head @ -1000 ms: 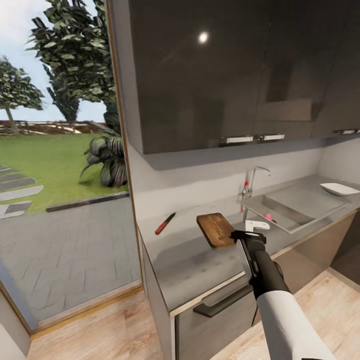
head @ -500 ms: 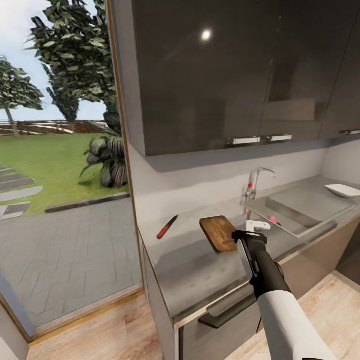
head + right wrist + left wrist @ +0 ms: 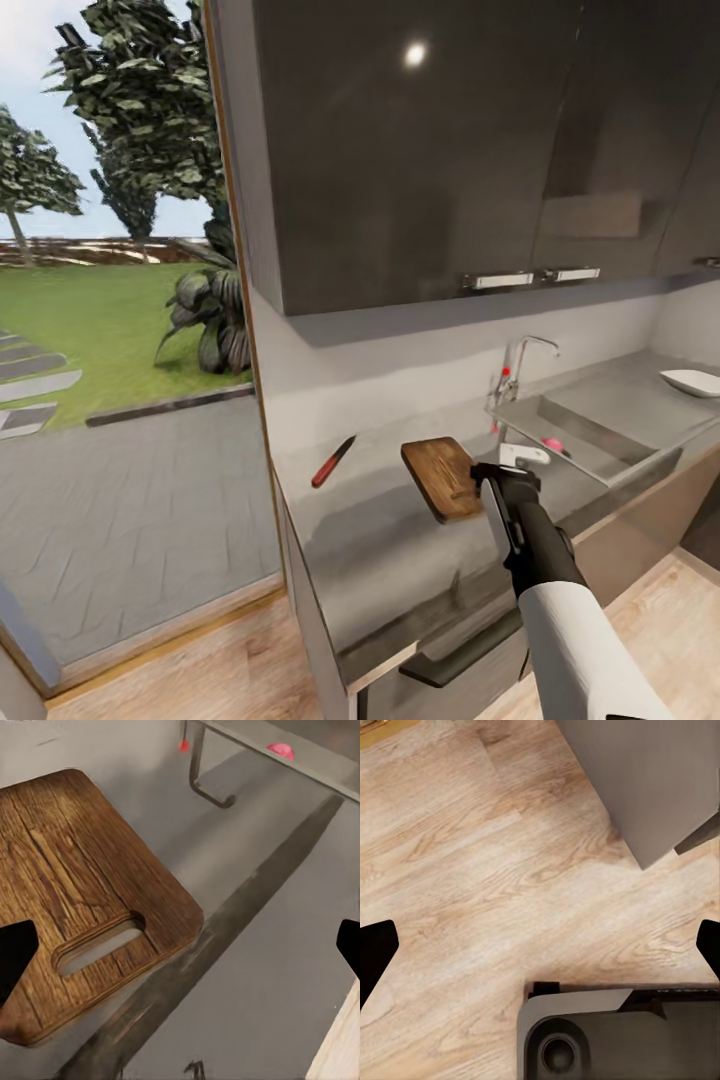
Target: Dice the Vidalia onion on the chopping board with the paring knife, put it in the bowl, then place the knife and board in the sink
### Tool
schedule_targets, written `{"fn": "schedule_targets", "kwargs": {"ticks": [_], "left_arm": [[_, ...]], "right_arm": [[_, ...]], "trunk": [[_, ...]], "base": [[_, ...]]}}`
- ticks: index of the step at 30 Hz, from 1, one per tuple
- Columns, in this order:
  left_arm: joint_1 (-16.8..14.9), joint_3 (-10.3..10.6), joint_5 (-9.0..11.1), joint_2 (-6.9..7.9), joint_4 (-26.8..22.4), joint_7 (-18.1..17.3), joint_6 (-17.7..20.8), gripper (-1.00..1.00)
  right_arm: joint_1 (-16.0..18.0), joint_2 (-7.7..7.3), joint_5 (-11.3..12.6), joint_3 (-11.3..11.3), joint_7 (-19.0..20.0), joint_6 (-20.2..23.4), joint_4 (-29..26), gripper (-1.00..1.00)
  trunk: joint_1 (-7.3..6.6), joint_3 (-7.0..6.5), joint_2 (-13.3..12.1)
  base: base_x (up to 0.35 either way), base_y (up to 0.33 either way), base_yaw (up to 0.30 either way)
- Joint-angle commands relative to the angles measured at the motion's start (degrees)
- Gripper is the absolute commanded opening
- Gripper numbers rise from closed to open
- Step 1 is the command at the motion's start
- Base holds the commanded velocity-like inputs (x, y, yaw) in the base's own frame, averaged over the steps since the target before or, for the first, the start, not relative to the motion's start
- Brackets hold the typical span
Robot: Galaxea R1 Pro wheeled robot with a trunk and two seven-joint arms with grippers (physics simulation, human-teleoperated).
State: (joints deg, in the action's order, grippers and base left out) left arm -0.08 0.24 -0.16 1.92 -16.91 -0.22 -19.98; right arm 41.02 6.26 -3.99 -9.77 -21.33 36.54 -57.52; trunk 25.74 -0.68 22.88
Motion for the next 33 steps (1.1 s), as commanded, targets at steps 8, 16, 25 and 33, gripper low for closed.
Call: {"fn": "schedule_targets", "kwargs": {"ticks": [8,16,25,33], "left_arm": [[-0.01,0.02,0.04,0.01,0.03,-0.01,-0.18,1.00],[-0.01,0.08,0.07,0.01,0.04,-0.04,-0.18,1.00],[-0.01,0.22,0.06,0.01,0.04,-0.04,-0.15,1.00],[-0.01,0.52,0.07,0.01,0.03,-0.04,-0.15,1.00]], "right_arm": [[0.02,-0.01,-0.44,-1.00,0.11,0.38,0.02,1.00],[0.02,-0.01,-0.49,-1.04,-0.04,0.36,0.82,1.00],[0.02,0.02,-0.50,-1.04,-0.11,0.33,1.05,1.00],[0.02,0.12,-0.42,-1.03,-0.11,0.29,2.80,1.00]], "trunk": [[0.04,0.71,0.04],[0.04,1.41,0.04],[0.04,2.20,0.04],[0.04,2.90,0.04]], "base": [[0.048,0.000,-0.011],[0.003,0.000,-0.057],[0.072,-0.025,-0.064],[0.019,-0.012,-0.064]]}}
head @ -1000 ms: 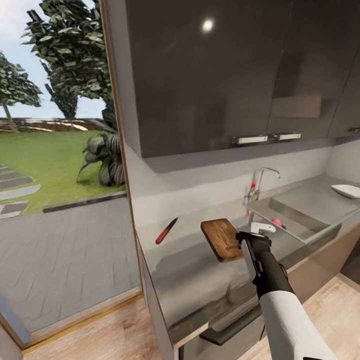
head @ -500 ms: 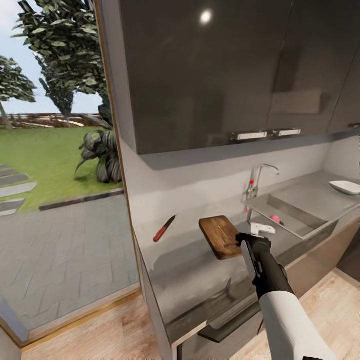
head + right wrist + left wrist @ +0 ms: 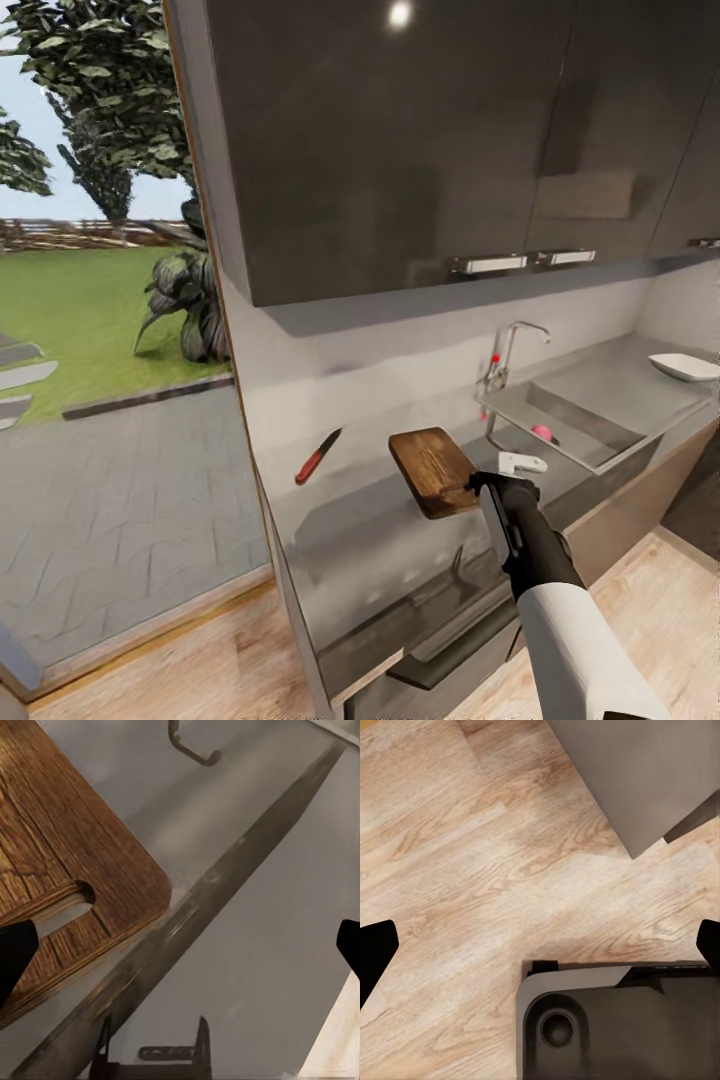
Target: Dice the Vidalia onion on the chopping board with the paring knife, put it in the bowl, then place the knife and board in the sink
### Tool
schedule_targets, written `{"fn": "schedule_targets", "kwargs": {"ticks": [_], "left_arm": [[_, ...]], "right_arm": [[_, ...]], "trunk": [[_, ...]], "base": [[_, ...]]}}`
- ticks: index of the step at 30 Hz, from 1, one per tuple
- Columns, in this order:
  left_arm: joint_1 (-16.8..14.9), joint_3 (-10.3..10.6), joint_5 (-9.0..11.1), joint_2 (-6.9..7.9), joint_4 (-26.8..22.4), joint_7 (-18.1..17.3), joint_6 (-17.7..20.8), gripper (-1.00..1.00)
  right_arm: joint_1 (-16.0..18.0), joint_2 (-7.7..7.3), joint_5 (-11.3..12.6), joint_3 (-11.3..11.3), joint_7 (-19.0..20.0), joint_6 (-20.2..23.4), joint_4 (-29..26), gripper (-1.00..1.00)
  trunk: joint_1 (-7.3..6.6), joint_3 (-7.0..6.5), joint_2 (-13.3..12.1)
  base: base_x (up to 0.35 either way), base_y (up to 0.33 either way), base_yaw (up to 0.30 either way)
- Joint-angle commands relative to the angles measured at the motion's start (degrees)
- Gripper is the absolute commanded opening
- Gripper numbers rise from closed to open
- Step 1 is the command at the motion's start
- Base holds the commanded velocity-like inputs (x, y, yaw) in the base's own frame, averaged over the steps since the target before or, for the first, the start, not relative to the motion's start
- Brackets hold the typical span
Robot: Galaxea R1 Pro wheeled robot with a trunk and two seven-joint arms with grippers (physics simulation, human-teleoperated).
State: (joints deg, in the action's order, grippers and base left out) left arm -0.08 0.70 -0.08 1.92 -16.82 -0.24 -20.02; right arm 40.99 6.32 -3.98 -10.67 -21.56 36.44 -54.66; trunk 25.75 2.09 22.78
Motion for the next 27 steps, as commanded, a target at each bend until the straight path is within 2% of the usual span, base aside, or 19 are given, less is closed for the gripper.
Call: {"fn": "schedule_targets", "kwargs": {"ticks": [1,14,27], "left_arm": [[-0.01,0.08,-0.01,0.02,-0.05,-0.02,-0.14,1.00],[-0.01,0.10,-0.01,0.02,-0.05,-0.02,-0.13,1.00],[-0.01,0.10,-0.01,0.02,-0.02,-0.02,-0.11,1.00]], "right_arm": [[0.06,0.07,-0.42,-0.13,0.12,0.39,0.02,1.00],[0.06,0.10,-0.42,-0.13,0.12,0.38,0.24,1.00],[0.06,0.02,-0.46,-0.14,0.12,0.38,0.24,1.00]], "trunk": [[0.04,0.22,0.13],[0.04,1.35,0.13],[0.04,2.49,0.13]], "base": [[0.003,-0.002,-0.064],[0.014,0.112,-0.064],[0.046,0.010,-0.064]]}}
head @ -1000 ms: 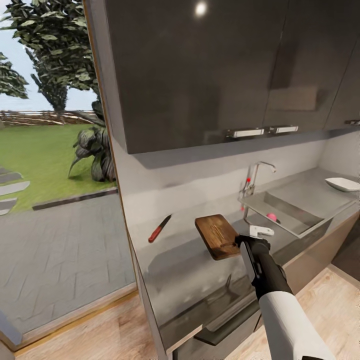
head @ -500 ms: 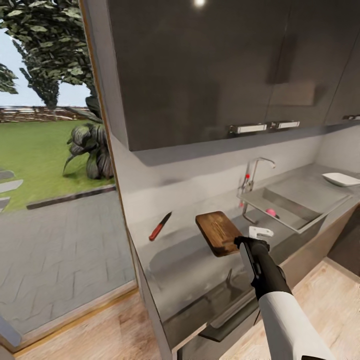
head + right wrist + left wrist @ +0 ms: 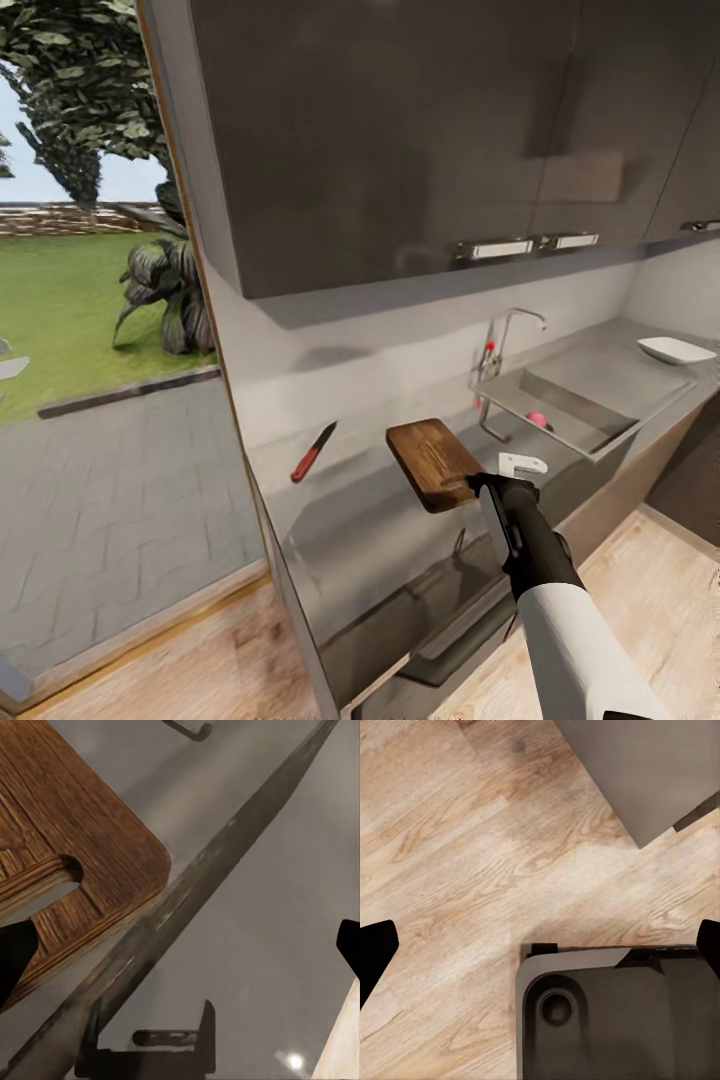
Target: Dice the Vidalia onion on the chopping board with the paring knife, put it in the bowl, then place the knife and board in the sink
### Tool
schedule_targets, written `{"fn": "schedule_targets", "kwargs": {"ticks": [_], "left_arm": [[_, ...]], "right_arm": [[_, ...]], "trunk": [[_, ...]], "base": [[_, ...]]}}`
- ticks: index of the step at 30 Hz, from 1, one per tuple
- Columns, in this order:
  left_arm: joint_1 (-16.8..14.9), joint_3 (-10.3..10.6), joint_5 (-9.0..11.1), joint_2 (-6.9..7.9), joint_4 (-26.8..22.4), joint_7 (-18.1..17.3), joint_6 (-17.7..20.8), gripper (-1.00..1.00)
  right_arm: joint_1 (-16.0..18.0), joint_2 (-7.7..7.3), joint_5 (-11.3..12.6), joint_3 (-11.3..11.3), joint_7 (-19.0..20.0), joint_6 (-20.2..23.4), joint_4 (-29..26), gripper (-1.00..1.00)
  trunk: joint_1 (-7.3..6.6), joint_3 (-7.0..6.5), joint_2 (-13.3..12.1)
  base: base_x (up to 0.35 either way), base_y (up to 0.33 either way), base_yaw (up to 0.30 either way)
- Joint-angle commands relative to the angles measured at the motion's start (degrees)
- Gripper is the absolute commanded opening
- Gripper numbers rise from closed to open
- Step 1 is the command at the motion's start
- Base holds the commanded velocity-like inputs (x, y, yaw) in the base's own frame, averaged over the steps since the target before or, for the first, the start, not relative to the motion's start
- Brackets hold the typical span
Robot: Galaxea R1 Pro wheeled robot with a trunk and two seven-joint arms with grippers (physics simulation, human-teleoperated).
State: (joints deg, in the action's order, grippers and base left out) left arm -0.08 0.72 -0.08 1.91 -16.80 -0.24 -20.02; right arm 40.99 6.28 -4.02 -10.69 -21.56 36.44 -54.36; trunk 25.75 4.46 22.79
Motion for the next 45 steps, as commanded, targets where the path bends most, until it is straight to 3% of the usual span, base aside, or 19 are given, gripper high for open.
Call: {"fn": "schedule_targets", "kwargs": {"ticks": [1,45], "left_arm": [[-0.01,0.07,-0.01,0.02,-0.05,-0.02,-0.11,1.00],[-0.01,0.07,-0.01,0.02,-0.05,-0.02,-0.11,1.00]], "right_arm": [[0.06,0.06,-0.43,-0.13,0.12,0.39,-0.08,1.00],[0.06,0.14,-0.38,-0.04,0.09,0.39,-0.05,1.00]], "trunk": [[0.04,0.21,0.13],[0.04,0.50,0.13]], "base": [[0.044,0.018,-0.064],[0.046,0.038,-0.005]]}}
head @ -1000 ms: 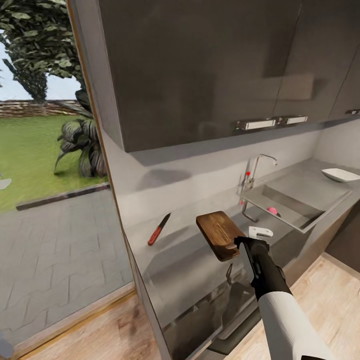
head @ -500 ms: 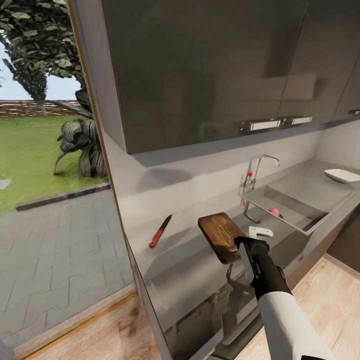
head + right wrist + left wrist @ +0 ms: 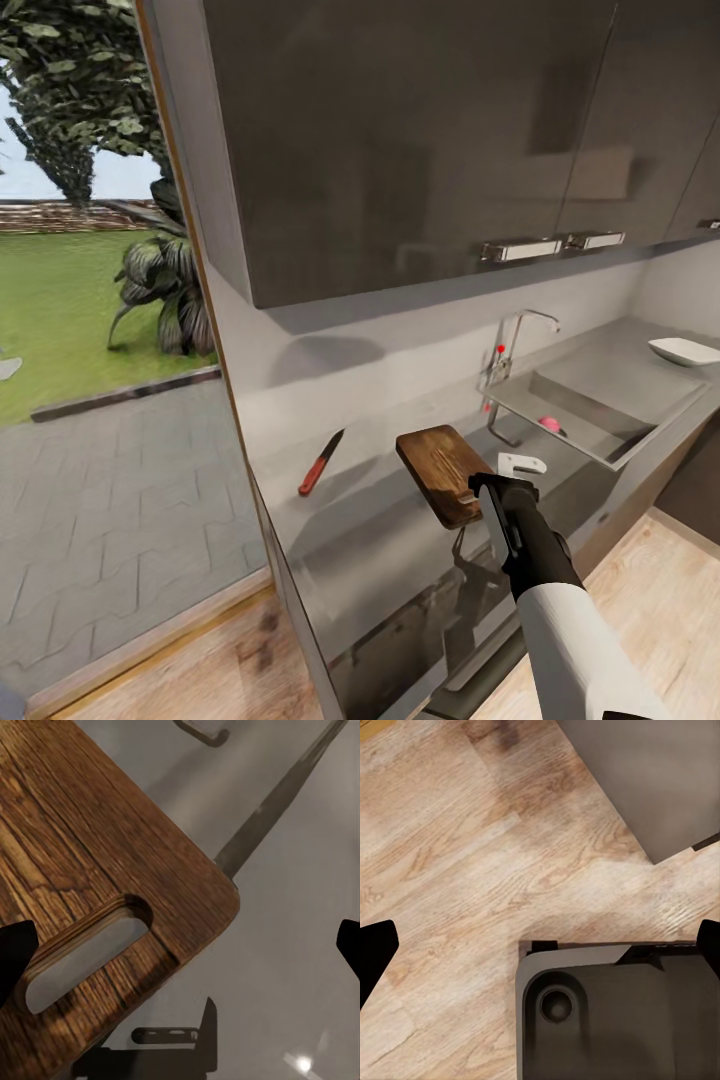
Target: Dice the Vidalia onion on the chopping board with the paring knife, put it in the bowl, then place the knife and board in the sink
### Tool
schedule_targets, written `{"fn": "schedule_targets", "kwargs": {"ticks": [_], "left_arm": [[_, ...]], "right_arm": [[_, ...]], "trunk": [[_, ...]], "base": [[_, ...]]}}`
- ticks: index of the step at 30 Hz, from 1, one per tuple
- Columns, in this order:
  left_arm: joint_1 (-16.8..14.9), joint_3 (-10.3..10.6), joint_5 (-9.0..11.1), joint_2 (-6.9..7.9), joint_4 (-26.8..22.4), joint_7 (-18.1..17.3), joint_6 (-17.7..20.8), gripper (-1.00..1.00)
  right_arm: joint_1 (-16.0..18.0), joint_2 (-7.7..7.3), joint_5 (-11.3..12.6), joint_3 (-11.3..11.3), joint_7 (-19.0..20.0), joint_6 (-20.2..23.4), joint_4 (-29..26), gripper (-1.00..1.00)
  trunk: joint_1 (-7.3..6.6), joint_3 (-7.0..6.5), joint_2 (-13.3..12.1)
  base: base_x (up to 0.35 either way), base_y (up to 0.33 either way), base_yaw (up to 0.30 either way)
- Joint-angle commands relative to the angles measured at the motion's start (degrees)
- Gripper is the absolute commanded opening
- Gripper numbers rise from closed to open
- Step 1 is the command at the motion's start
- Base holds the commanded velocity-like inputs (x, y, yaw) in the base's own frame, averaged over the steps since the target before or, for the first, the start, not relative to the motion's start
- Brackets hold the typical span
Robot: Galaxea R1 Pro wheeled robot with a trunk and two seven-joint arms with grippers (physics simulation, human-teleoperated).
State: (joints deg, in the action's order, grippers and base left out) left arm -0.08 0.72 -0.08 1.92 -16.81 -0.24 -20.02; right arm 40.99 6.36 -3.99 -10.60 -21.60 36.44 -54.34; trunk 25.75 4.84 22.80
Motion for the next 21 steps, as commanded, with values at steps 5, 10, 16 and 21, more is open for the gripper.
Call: {"fn": "schedule_targets", "kwargs": {"ticks": [5,10,16,21], "left_arm": [[-0.01,0.07,-0.01,0.02,-0.03,-0.02,-0.11,1.00],[-0.01,0.07,-0.01,0.02,-0.02,-0.02,-0.11,1.00],[-0.01,0.07,-0.01,0.02,0.01,-0.02,-0.11,1.00],[-0.01,0.07,-0.01,0.02,-0.04,-0.02,-0.11,1.00]], "right_arm": [[0.05,0.06,-0.41,-0.14,0.07,0.39,-0.08,1.00],[0.05,0.07,-0.41,-0.13,0.08,0.39,-0.07,1.00],[0.05,0.06,-0.41,-0.13,0.07,0.39,-0.07,1.00],[0.05,0.06,-0.41,-0.13,0.08,0.39,-0.07,1.00]], "trunk": [[0.04,0.29,0.12],[0.04,0.62,0.12],[0.04,1.04,0.12],[0.04,1.39,0.12]], "base": [[0.000,-0.003,0.000],[0.000,-0.046,0.000],[0.000,-0.006,0.000],[0.000,-0.001,0.000]]}}
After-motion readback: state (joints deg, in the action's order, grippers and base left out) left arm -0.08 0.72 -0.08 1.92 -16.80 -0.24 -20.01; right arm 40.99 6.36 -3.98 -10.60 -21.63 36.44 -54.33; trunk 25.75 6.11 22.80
